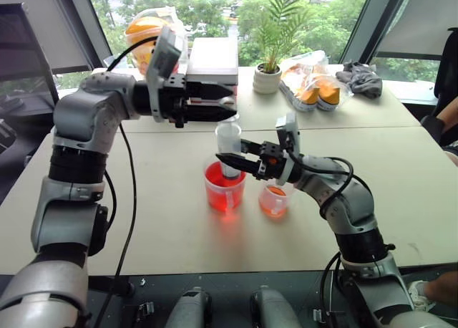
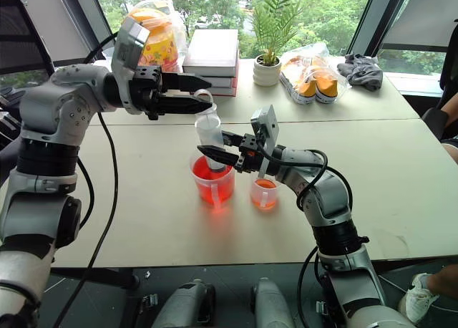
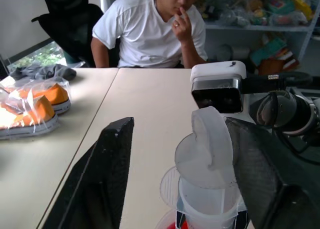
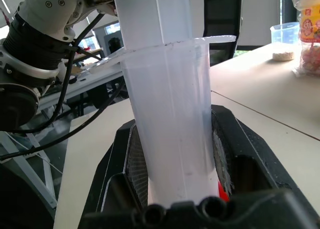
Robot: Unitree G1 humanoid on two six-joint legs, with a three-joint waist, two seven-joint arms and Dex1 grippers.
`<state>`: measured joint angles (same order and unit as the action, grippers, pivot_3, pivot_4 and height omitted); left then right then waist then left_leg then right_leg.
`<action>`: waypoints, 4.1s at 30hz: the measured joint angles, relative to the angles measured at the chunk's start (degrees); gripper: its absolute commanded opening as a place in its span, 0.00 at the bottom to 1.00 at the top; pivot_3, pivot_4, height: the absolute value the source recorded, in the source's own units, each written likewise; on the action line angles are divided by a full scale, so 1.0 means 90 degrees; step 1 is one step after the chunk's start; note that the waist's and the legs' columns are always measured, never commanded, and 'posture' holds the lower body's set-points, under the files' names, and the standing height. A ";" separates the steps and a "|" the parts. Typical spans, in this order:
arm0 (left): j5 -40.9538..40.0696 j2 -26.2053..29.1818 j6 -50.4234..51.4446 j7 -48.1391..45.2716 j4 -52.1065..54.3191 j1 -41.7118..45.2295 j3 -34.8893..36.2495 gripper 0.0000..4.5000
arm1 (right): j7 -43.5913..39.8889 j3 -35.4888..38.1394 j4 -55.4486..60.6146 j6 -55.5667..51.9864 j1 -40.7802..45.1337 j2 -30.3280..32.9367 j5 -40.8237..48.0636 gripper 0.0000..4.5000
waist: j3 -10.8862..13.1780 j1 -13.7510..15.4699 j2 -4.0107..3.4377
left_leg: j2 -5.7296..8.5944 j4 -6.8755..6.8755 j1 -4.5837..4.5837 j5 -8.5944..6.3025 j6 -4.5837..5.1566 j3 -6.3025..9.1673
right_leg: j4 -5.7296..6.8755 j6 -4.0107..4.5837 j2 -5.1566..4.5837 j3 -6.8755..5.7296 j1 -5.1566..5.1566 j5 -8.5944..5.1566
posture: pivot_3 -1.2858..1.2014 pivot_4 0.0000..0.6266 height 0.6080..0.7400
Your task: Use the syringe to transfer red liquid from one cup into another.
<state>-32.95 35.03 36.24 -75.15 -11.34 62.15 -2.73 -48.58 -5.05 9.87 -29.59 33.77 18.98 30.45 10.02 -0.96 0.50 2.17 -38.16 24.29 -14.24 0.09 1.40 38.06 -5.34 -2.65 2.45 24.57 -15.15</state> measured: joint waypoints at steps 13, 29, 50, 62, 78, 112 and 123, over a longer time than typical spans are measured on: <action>-0.0177 0.0488 0.0083 -0.0157 0.0405 -0.0547 0.0440 0.78 | 0.0352 0.0246 0.0154 -0.0213 0.0211 0.0012 0.0196 0.31 | 0.0001 0.0013 0.0000 | 0.0000 0.0000 0.0001 0.0000 0.0000 0.0001 | 0.0000 0.0000 -0.0002 0.0002 0.0000 0.0000 | 0.52 0.24 1.00; -0.0121 -0.0147 -0.0216 -0.0160 0.0137 -0.0527 0.0263 0.78 | 0.1788 0.2106 0.2137 -0.1686 -0.0742 0.1325 0.1588 0.31 | 0.0001 0.0021 0.0001 | 0.0000 0.0001 0.0007 0.0000 0.0002 0.0004 | -0.0009 0.0000 -0.0005 0.0001 -0.0003 0.0000 | 0.52 0.24 1.00; 0.0137 -0.2195 -0.0780 -0.0112 -0.1405 0.0949 -0.0021 0.78 | 0.2063 0.1837 0.2482 -0.1106 -0.1814 0.1379 0.1266 0.31 | 0.0003 0.0023 0.0005 | -0.0001 -0.0007 0.0004 0.0000 0.0004 0.0002 | -0.0008 -0.0001 0.0007 -0.0001 -0.0009 -0.0001 | 0.52 0.24 1.00; 0.0419 -0.2487 -0.0978 -0.0233 -0.1925 0.1173 -0.0112 0.01 | 0.2168 0.1798 0.2633 -0.1110 -0.1874 0.1469 0.1267 0.31 | 0.0004 0.0027 0.0006 | 0.0000 -0.0007 0.0005 0.0000 0.0004 0.0002 | -0.0009 -0.0002 0.0008 -0.0002 -0.0009 -0.0002 | 0.52 0.24 1.00; 0.0614 -0.2456 -0.1245 -0.0410 -0.1550 0.0873 -0.0293 0.01 | 0.2238 0.1798 0.2737 -0.1486 -0.1663 0.1955 0.1531 0.31 | 0.0004 0.0034 0.0006 | 0.0000 -0.0007 0.0005 0.0000 0.0004 0.0003 | -0.0009 -0.0002 0.0006 0.0001 -0.0010 -0.0002 | 0.52 0.24 1.00; 0.0972 -0.0861 -0.0721 -0.0653 -0.0930 0.0036 -0.0380 0.98 | 0.2612 0.1735 0.2941 -0.1510 -0.1897 0.1880 0.2040 0.31 | 0.0003 0.0000 0.0005 | -0.0005 -0.0002 -0.0003 0.0001 0.0004 0.0005 | -0.0004 -0.0001 0.0009 0.0003 -0.0011 -0.0002 | 0.52 0.24 1.00; 0.1194 -0.0040 -0.0925 -0.1212 -0.0152 -0.0582 -0.0694 0.98 | 0.2838 0.2212 0.2744 -0.1852 -0.1073 0.2300 0.2591 0.31 | 0.0004 0.0037 0.0005 | -0.0001 -0.0009 0.0001 0.0001 0.0005 0.0006 | -0.0013 -0.0001 -0.0004 0.0000 -0.0019 -0.0002 | 0.52 0.24 1.00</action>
<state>-22.20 34.67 27.92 -86.06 -12.71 56.92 -8.98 -23.04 14.86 34.56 -46.26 24.12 39.68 53.76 10.05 -0.63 0.54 2.16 -38.24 24.29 -14.24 0.14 1.45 37.94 -5.35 -2.69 2.45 24.39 -15.17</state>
